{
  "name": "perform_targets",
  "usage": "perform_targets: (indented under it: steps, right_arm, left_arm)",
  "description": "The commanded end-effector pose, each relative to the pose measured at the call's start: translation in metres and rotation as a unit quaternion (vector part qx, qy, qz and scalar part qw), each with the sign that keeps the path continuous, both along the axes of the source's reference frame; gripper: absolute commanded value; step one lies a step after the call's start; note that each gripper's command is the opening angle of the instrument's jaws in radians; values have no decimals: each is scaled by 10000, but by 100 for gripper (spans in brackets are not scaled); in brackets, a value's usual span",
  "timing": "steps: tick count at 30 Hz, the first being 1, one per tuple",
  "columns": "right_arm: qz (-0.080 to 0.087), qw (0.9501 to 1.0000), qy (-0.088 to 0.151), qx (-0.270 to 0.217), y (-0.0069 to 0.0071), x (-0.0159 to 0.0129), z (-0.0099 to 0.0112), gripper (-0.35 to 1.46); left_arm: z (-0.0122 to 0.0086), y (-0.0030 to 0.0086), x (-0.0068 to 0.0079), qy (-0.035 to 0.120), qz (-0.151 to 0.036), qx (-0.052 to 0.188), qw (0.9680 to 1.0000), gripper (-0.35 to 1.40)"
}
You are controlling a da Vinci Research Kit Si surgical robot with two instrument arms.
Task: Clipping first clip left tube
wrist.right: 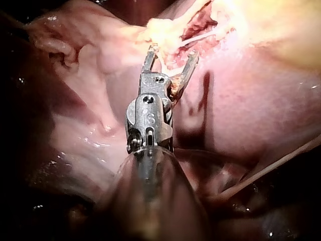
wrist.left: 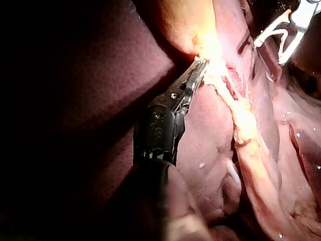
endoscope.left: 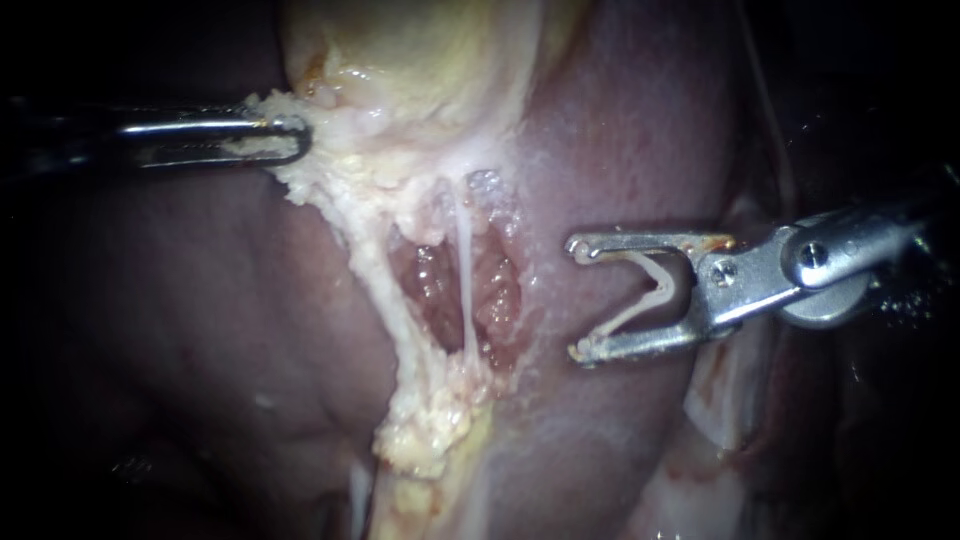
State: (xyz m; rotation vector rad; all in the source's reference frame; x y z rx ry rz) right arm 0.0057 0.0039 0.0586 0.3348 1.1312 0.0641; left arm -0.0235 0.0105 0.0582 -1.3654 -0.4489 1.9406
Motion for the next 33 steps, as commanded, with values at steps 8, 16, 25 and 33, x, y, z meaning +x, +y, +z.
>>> perform_targets:
  steps: [8, 16, 25, 33]
  right_arm:
    - [-96, 9999, 37, 133, -23, 34, 22, 50]
    - [13, 9993, -63, 381, -45, 78, 61, 50]
    - [26, 9987, -106, 491, -54, 107, 101, 50]
    - [-161, 9981, 20, 590, -64, 127, 123, 50]
  left_arm:
    - [5, -4, -8, 23, -25, -28, 10000, -35]
    - [5, -4, -10, 28, -32, -28, 10000, -35]
    - [4, -4, -13, 44, -52, -32, 10000, -35]
    - [3, -5, -14, 46, -55, -32, 10000, -35]
